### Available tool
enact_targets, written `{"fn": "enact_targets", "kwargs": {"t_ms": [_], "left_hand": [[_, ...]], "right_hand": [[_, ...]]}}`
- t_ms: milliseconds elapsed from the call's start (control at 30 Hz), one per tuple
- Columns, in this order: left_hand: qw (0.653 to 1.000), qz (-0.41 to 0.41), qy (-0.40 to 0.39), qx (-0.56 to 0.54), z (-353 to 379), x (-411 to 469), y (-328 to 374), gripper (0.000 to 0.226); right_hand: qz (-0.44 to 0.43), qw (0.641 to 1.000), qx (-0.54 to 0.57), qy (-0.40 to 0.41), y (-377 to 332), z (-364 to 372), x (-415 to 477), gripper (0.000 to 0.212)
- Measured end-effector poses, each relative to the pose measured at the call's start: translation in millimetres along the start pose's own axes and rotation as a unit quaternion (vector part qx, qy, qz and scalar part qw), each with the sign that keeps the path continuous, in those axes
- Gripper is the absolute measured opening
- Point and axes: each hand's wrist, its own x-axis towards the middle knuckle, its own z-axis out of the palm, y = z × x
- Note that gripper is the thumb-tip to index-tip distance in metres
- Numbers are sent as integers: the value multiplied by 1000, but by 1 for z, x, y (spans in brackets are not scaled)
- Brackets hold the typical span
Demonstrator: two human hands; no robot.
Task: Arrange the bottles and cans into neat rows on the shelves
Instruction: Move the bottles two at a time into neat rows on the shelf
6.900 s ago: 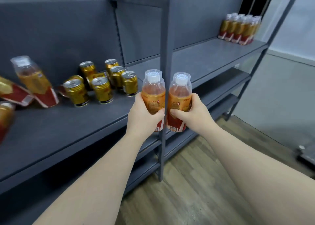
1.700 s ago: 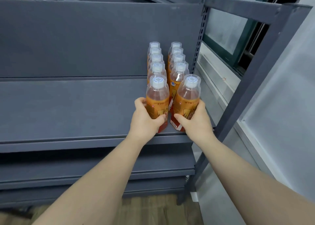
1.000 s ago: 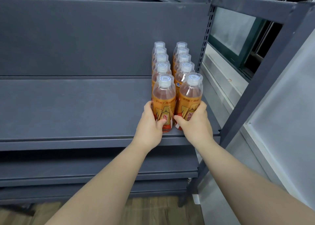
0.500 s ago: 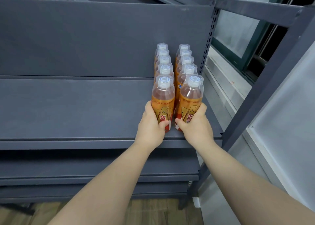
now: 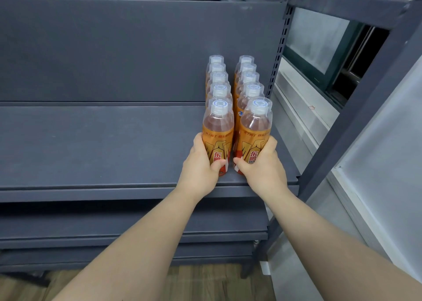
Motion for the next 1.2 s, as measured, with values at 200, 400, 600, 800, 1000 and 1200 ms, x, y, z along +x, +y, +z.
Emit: {"fn": "enact_targets", "kwargs": {"t_ms": [200, 400, 600, 800, 1000, 1200], "left_hand": [[1000, -4, -1, 5, 0, 0, 0, 74], [1000, -12, 9, 5, 3, -3, 3, 71], [1000, -20, 9, 8, 4, -3, 4, 71], [1000, -27, 0, 8, 4, -1, 4, 73], [999, -35, 2, 11, -4, -9, 4, 95], [992, -42, 50, 104, -16, -40, -2, 79]], "right_hand": [[-4, 1000, -6, -3, 0, 0, 2, 83], [0, 1000, 0, -4, -1, 0, 0, 82], [6, 1000, 10, -5, -1, 0, -2, 80], [17, 1000, 19, -15, -3, 1, -2, 82], [41, 996, 77, -25, 2, -9, -17, 101], [-55, 997, 41, 41, 8, -22, -55, 29]]}}
